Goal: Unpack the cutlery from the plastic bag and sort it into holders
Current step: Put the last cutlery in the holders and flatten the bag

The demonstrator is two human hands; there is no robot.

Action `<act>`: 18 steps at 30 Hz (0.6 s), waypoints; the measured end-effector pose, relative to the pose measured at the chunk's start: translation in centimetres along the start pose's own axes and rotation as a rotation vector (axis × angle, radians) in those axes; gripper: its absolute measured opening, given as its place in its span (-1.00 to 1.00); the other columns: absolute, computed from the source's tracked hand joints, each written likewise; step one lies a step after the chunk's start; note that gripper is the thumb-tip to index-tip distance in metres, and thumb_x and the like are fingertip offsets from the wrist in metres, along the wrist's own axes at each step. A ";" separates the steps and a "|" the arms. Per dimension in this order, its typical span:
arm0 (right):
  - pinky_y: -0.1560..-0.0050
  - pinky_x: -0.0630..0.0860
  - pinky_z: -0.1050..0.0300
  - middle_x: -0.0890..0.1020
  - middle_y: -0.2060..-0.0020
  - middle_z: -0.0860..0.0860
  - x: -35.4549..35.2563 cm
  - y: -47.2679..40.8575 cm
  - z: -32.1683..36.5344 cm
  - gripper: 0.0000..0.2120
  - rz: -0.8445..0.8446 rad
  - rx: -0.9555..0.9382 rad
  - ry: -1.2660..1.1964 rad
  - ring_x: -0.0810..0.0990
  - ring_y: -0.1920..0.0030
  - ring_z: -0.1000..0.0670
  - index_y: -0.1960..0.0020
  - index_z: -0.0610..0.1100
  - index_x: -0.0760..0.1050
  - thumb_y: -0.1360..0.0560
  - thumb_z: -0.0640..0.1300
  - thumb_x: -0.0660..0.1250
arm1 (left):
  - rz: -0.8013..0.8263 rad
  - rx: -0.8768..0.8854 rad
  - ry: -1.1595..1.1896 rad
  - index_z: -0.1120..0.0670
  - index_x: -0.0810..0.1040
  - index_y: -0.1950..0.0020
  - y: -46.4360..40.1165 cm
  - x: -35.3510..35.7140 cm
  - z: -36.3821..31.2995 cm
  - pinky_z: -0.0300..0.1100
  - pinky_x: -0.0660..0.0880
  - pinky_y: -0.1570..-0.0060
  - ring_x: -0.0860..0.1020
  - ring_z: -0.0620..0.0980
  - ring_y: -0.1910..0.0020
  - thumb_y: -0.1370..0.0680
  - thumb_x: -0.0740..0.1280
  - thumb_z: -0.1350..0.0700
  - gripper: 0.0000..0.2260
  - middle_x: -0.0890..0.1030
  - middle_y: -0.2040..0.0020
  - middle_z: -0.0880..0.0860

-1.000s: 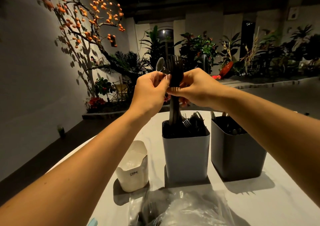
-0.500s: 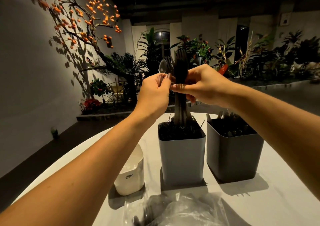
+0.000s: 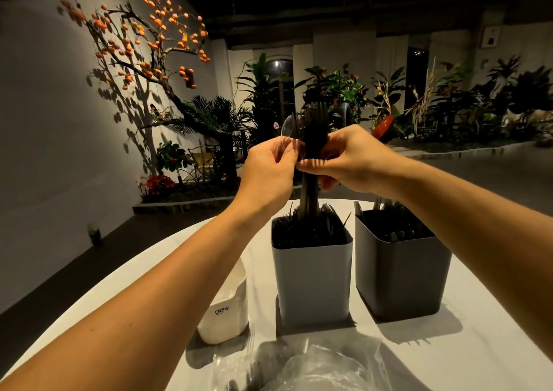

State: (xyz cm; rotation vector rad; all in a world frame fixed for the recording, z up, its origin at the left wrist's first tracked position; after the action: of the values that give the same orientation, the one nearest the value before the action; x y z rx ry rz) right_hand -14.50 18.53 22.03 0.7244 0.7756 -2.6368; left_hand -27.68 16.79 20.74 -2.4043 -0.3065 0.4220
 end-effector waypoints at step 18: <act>0.23 0.65 0.19 0.72 0.15 -0.09 0.8 0.2 -3.6 -0.84 0.079 0.097 0.016 0.72 0.21 -0.05 -0.03 -0.17 0.67 -0.46 -0.17 0.47 | 0.067 -0.081 -0.070 0.33 0.45 0.19 0.6 1.3 2.4 -0.11 0.24 0.36 0.26 -0.05 0.43 -0.64 0.25 0.06 -0.64 0.35 0.43 0.05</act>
State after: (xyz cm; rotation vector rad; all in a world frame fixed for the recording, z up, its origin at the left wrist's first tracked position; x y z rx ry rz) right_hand -13.72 20.25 18.89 0.7854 0.6141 -2.6154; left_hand -27.35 18.18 18.31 -2.4879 -0.2792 0.5341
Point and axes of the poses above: each hand's wrist, its own y-axis away from the middle knuckle, its own x-axis out of the palm, z = x × y, the point moved 8 cm from there along -y, towards the middle knuckle
